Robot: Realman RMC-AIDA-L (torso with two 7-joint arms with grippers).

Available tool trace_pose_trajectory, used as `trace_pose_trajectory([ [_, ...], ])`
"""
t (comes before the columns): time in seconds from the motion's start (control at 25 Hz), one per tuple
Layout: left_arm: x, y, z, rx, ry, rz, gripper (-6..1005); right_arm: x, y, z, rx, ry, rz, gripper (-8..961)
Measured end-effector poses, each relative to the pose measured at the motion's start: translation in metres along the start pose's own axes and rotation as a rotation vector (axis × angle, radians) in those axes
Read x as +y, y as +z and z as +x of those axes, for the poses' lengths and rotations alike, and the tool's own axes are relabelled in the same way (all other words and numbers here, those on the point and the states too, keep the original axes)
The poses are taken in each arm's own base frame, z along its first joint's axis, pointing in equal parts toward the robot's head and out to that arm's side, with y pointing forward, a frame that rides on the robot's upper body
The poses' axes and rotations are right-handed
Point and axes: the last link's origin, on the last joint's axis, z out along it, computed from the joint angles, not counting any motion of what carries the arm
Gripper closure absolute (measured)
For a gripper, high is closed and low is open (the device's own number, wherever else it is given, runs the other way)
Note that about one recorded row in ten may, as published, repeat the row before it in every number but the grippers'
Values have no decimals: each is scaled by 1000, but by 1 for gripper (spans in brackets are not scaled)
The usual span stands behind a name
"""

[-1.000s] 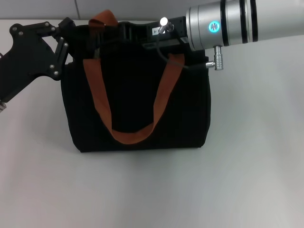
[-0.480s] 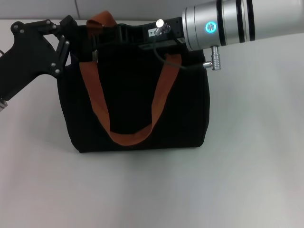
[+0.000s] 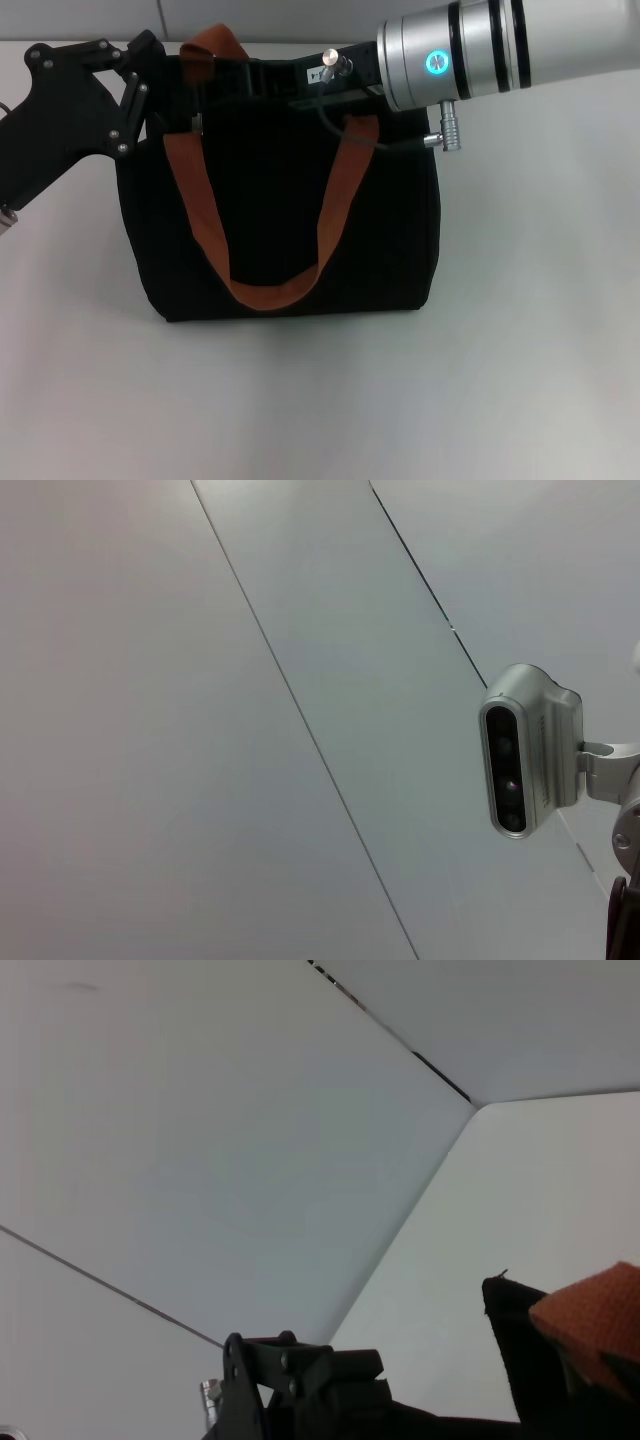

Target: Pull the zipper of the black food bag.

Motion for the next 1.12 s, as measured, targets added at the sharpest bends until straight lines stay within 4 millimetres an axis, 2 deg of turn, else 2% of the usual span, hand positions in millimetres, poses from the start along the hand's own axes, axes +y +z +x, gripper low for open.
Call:
trace_pose_trajectory([
  [0.12, 0, 0, 0, 0, -1, 0, 967, 0, 1, -1, 4, -17, 11, 470],
  [0.36, 1, 1, 0, 3, -2, -5, 967, 0, 4, -1, 9, -36, 29, 578],
  [0.56, 1, 1, 0, 3, 0, -7, 967, 0, 5, -2, 5, -47, 39, 751],
  [0.68, 1, 1, 0, 3, 0, -7, 967, 1, 5, -3, 8, -74, 39, 752],
  [0.88, 2, 0, 0, 3, -3, -2, 966, 3, 5, -4, 8, -98, 36, 948],
  [1.12, 2, -1, -1, 1, -4, 3, 966, 5, 8, -4, 23, -120, 50, 952],
])
